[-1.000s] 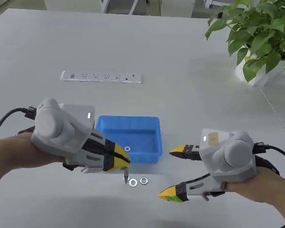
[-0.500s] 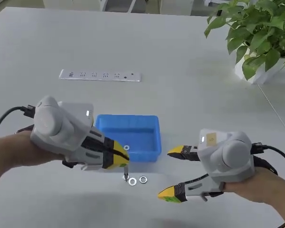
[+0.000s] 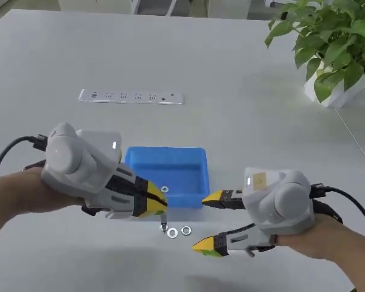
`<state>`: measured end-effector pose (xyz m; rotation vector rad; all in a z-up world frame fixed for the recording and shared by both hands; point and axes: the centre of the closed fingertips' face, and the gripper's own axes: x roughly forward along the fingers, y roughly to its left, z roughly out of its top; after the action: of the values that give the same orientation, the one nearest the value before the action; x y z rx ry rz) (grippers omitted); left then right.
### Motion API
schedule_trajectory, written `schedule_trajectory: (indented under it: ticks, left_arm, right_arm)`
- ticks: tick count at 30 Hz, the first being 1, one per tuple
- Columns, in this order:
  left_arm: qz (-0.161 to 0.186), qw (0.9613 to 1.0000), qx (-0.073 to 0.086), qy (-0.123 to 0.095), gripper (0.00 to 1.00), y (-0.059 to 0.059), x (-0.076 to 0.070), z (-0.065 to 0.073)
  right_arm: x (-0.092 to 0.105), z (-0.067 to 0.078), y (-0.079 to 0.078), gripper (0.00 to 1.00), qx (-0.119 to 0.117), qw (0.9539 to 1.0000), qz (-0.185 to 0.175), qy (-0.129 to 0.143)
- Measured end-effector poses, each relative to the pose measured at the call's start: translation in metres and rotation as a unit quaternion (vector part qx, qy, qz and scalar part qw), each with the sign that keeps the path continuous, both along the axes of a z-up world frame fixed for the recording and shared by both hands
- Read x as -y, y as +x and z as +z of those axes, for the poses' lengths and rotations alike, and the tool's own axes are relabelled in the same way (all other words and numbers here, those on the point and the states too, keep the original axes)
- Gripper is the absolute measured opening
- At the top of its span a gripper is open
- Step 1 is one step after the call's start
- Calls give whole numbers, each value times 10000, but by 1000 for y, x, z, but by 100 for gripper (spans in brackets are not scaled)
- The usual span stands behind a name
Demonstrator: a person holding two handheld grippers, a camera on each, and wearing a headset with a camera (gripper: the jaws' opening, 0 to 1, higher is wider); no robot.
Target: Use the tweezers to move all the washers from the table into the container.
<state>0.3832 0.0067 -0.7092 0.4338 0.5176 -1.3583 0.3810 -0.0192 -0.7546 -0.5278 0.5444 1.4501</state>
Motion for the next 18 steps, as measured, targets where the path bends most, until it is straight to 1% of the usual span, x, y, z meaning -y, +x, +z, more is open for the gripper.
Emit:
schedule_trajectory:
  ticks: [2,8,11,14,18]
  left_arm:
    - [-19,10000,-18,-5,6,-1,0,0]
    - [-47,10000,-49,-6,6,-4,3,2]
    - [-55,10000,-64,-2,6,-4,4,2]
    - [-64,9999,-81,3,6,-5,4,3]
    - [-68,9999,-93,7,6,-5,5,4]
  right_arm:
    - [-6,0,0,45,37,10000,66,28]
    - [-21,-5,-3,36,121,9994,311,2]
    - [-27,-8,-2,32,189,9991,375,-29]
    - [-34,-10,-2,28,250,9986,468,-5]
    - [-42,-13,-2,24,254,9982,541,34]
